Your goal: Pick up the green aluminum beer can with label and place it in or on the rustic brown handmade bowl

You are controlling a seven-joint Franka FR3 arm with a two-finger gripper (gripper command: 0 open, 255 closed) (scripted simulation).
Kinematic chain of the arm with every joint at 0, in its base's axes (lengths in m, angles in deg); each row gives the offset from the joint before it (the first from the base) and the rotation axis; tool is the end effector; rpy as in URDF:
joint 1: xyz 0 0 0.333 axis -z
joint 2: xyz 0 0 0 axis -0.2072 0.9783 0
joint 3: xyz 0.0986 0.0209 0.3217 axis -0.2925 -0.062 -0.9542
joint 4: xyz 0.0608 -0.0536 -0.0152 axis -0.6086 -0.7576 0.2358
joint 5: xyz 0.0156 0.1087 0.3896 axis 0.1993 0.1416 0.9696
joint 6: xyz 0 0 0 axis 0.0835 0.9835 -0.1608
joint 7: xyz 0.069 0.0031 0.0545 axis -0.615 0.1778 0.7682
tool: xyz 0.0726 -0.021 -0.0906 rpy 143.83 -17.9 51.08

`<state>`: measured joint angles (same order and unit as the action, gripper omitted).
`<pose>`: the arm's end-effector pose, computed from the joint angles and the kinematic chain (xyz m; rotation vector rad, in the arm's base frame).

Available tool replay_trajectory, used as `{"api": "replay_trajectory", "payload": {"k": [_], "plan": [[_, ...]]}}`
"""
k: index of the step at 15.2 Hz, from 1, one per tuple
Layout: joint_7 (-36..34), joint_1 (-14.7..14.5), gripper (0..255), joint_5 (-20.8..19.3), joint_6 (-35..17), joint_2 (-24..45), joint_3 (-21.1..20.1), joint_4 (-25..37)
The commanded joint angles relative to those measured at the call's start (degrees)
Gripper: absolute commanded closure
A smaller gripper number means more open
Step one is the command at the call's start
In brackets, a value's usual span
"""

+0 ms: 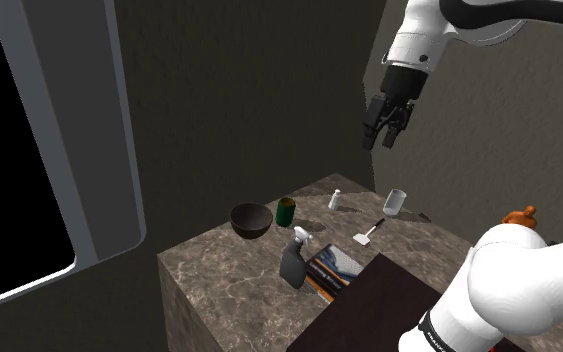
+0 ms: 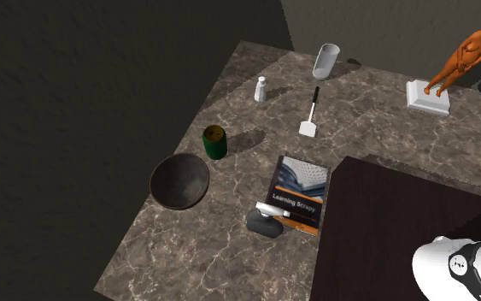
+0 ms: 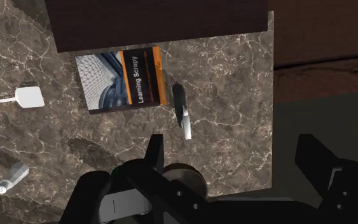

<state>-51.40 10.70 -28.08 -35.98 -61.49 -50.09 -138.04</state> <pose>0.3013 0.0042 0.6173 -3.0218 0.1164 0.0399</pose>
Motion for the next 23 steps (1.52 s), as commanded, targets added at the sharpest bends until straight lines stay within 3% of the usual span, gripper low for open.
{"api": "replay_trajectory", "payload": {"k": [1,12,23], "plan": [[0.0,0.0,0,0.0,0.0,0.0,0.0,0.0],[5.12,1.34,0,-2.72,-19.94,14.79,3.08,-5.22],[10.07,2.22,0,-2.73,-36.97,36.05,6.17,-0.9]]}}
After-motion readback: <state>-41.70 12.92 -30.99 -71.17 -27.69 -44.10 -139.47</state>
